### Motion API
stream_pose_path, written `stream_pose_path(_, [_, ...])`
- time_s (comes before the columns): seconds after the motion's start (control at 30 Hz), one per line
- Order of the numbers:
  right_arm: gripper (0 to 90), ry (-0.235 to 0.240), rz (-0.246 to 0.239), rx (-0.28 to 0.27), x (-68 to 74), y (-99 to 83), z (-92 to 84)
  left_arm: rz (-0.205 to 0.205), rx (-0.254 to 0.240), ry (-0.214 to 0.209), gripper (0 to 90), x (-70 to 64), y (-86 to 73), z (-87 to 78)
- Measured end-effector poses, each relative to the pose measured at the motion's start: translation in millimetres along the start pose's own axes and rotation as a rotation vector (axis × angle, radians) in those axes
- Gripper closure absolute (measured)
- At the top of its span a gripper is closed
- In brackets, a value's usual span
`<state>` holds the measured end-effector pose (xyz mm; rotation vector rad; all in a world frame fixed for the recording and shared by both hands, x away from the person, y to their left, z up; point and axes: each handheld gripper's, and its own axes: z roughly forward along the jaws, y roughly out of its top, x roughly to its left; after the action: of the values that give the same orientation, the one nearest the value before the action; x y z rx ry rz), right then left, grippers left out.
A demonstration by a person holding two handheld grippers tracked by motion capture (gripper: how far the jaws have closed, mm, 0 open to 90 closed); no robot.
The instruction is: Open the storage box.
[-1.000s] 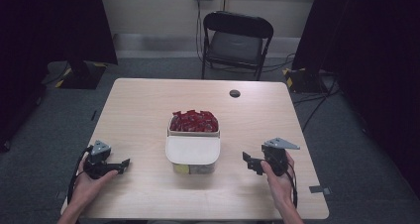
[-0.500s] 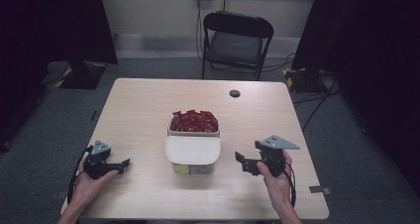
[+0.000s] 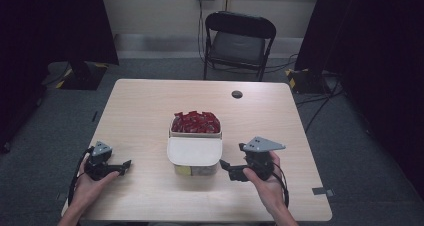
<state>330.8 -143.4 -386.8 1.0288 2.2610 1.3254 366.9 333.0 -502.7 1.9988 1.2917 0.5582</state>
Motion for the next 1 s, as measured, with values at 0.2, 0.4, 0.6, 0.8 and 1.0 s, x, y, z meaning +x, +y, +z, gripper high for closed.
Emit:
stream_pose_path(0.2, [13.9,0.065,-0.016,-0.006,16.4,-3.5,12.6,0.000,0.000,-0.001,11.9,0.0,0.0,0.0])
stream_pose_path(0.4, [13.9,0.078,-0.017,0.031,22.7,-11.7,29.1,0.000,0.000,0.000,11.9,0.0,0.0,0.0])
stream_pose_path(0.6, [13.9,0.081,-0.019,0.074,23.0,-16.5,45.0,0.000,-0.001,-0.001,11.9,0.0,0.0,0.1])
stream_pose_path(0.8, [13.8,0.060,-0.013,0.089,18.7,-16.0,54.2,-0.001,-0.001,-0.001,11.9,0.0,0.0,0.0])
stream_pose_path(1.0, [14.1,0.053,0.017,0.081,13.4,-20.9,63.6,-0.001,-0.002,-0.001,11.9,-0.1,0.0,0.2])
